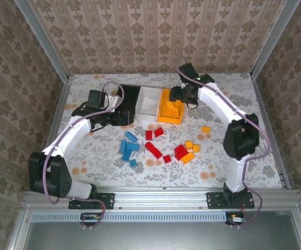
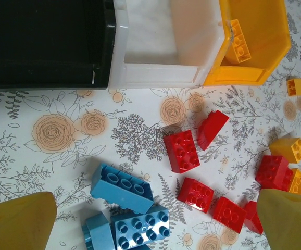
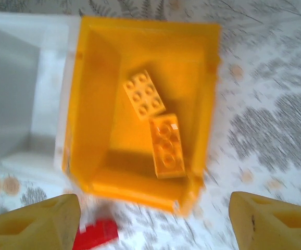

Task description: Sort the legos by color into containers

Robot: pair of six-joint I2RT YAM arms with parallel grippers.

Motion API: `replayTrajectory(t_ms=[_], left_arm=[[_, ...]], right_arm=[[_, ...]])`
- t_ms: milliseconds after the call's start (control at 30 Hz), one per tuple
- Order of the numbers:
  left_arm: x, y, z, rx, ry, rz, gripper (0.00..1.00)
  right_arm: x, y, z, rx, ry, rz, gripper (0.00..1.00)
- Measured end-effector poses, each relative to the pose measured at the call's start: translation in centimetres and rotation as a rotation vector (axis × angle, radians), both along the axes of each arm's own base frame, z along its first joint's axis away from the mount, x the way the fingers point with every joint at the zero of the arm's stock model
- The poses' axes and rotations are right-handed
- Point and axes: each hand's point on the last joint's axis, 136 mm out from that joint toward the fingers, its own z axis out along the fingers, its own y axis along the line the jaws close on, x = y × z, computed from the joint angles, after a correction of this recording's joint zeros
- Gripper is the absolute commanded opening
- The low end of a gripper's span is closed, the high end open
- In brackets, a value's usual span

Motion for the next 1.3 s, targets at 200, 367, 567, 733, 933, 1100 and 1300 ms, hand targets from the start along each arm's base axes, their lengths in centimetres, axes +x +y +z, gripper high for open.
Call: replayTrajectory(t_ms=[200,367,567,733,933,1100,1300], left_arm=[[-0.1,-0.1,0.1,-0.008,0.001,-0.006,1.00],[0.0,-0.5,0.4,-0.026,-0.009,-0.018,1.00],[-0.4,-1.1,0.1,-0.028,-0.008,-0.042,1.00],[-1.0,-1.9,0.1,-0.025,-0.013,-0.079,1.00],[-1.7,-3.0,0.2,-0.016,-0.031,-0.133,1.00],[-1.8,-3.2,0.2,-0.013,-0.036,-0.148,1.00],[-1.9,-3.2,0.1,-0.011,-0.034,-0.150,1.00]], right_arm=[[-7.6,-4.5,0.8,-0.009,-0.002,-0.042,0.81],[-13.4,-8.7,-4.6,-0.040,0.113,-0.125,0.82],[-16.9,-11.5,-10.0,-0.048,0.239,-0.198,0.82],[-15.3,-12.0,-11.4,-0.030,0.253,-0.223,0.80],[-12.7,-11.9,-13.4,-0.039,0.297,-0.210,0.75],[-10.2,-11.6,-14.0,-0.048,0.297,-0.188,0.69],[-8.5,-11.7,-14.7,-0.062,0.304,-0.173,0.64]])
